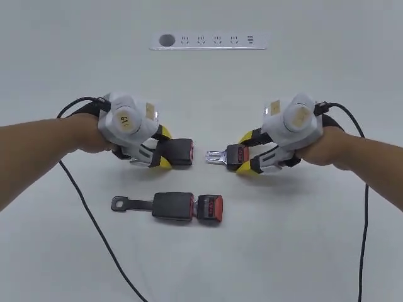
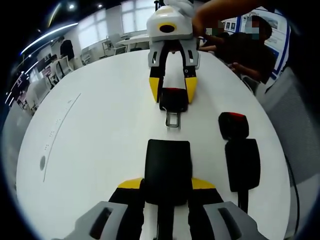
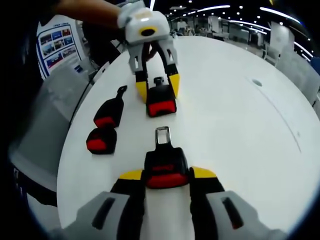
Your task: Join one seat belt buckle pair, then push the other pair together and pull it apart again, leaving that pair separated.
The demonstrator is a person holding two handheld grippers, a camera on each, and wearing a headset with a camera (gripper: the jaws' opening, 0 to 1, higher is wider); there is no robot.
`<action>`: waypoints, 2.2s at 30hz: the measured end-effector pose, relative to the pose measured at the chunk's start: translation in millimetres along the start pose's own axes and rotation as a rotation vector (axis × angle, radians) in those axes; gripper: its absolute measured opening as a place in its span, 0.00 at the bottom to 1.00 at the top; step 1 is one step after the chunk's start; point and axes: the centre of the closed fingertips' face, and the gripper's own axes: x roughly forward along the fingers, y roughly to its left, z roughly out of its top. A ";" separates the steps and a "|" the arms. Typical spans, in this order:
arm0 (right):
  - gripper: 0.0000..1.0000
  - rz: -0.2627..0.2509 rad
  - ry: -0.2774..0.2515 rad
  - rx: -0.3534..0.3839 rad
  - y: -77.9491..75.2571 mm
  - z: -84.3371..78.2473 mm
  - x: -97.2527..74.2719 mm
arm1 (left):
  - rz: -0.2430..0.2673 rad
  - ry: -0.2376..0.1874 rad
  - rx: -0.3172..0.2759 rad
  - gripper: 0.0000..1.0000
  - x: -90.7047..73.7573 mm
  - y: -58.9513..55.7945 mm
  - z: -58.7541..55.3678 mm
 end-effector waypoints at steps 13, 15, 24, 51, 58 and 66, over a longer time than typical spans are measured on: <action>0.35 -0.013 0.010 0.011 -4.9 -19.0 -18.1 | 0.001 0.001 -0.004 0.34 0.3 -0.2 -0.7; 0.35 -0.017 0.014 0.013 -6.2 -23.1 -20.3 | 0.001 0.002 -0.004 0.34 0.5 -0.1 -0.7; 0.35 -0.030 0.019 0.024 -9.6 -34.6 -26.1 | 0.000 0.001 -0.003 0.35 0.4 0.4 -1.2; 0.55 -0.155 -0.039 0.130 -12.8 -34.6 -48.2 | 0.123 -0.021 -0.147 0.67 -15.9 9.4 5.2; 0.73 -0.305 -0.143 0.164 -13.4 -18.6 -64.9 | 0.215 -0.098 -0.295 0.86 -37.3 6.7 10.9; 0.89 -0.469 -0.272 0.261 0.0 1.4 -72.4 | 0.331 -0.244 -0.461 1.00 -68.5 -9.0 16.0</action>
